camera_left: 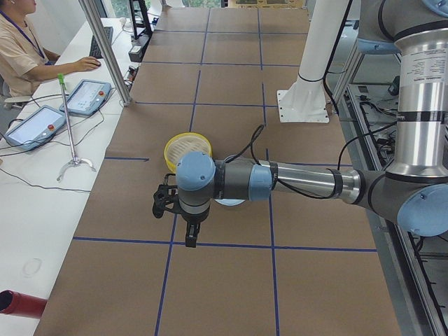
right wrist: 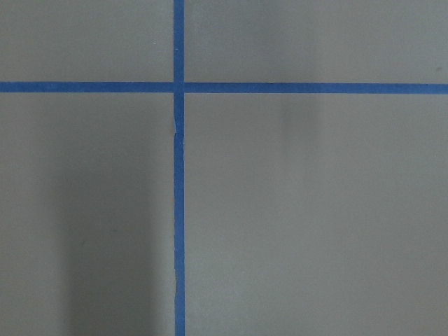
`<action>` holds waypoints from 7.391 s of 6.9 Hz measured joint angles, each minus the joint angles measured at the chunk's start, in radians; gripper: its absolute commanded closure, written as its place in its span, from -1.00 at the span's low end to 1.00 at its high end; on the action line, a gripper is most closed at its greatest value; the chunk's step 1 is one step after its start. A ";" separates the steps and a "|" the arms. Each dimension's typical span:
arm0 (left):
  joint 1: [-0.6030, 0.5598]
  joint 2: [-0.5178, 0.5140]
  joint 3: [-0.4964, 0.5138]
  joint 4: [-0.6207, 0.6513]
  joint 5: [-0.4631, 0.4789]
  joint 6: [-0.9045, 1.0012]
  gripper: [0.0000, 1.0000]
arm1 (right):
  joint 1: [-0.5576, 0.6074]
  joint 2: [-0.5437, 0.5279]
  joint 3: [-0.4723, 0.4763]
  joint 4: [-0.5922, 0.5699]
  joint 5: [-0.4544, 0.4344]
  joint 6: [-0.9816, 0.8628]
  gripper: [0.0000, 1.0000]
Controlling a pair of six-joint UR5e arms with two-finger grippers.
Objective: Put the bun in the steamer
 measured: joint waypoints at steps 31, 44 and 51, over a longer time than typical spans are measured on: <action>0.959 0.107 -0.085 -0.582 0.398 -0.989 0.21 | 0.000 0.000 0.000 0.000 0.000 0.000 -1.00; 0.852 -0.489 0.193 -0.243 0.391 -1.056 0.15 | 0.000 0.000 0.000 0.000 0.000 0.000 -1.00; 0.864 -0.489 0.208 -0.246 0.389 -1.059 -0.97 | 0.000 0.000 0.000 0.000 0.000 0.000 -1.00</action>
